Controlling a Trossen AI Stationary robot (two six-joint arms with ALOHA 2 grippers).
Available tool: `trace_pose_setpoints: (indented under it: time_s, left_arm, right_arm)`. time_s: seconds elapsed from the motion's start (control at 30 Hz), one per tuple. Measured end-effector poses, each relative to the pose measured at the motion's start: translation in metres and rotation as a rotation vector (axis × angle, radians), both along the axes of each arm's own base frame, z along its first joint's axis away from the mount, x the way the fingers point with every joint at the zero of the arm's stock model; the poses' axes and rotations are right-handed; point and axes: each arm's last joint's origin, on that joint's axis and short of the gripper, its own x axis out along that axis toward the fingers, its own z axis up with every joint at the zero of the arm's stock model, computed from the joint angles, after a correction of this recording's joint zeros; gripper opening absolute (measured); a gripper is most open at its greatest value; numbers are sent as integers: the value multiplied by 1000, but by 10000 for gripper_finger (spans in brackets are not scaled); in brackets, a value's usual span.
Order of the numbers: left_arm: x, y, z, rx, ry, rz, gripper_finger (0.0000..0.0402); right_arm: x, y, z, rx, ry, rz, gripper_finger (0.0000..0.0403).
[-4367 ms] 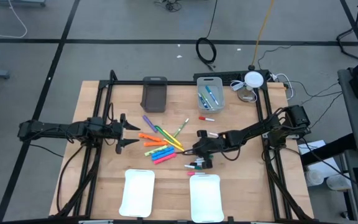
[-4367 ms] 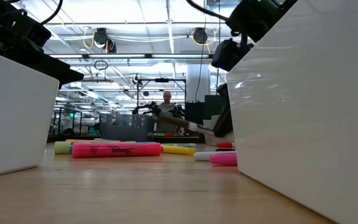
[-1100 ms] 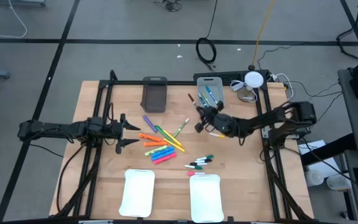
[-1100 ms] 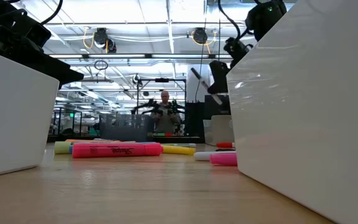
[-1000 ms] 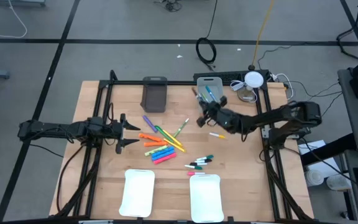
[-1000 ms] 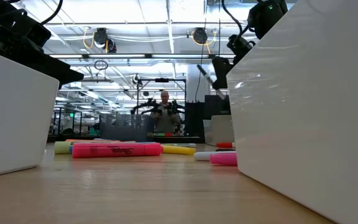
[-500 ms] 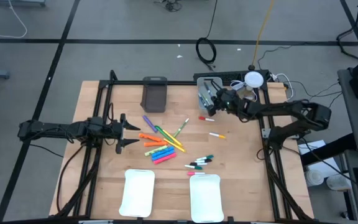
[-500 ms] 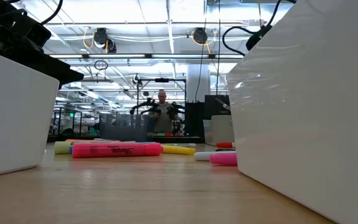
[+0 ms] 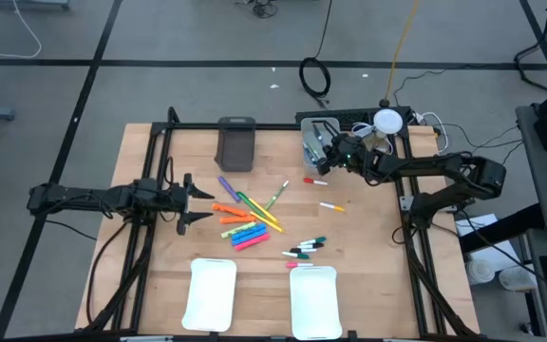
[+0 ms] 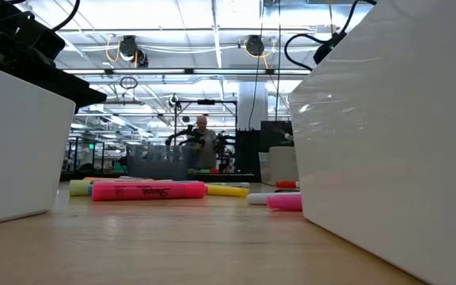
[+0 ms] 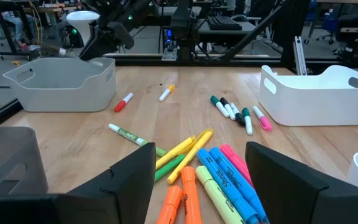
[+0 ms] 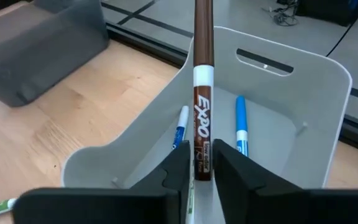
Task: Pick & Place Markers
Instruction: Put the brown marker pen into the gray bin, then put the green marker pen into the gray bin
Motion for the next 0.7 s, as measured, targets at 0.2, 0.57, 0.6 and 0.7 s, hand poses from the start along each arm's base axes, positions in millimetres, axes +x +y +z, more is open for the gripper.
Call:
trace_pose_setpoints:
  time_s: [0.2, 0.57, 0.6, 0.7]
  left_arm:
    - [0, 0, 0, 0, 0, 0, 251]
    - [0, 0, 0, 0, 0, 0, 251]
    - [0, 0, 0, 0, 0, 0, 251]
    - [0, 0, 0, 0, 0, 0, 251]
  right_arm:
    - [-3, 2, -5, 4, 6, -1, 98]
    - [-14, 9, -18, -85, -96, 26, 116]
    - [-13, 10, -17, -97, -102, 34, 116]
    - [-8, 13, -10, -153, -145, 109, 116]
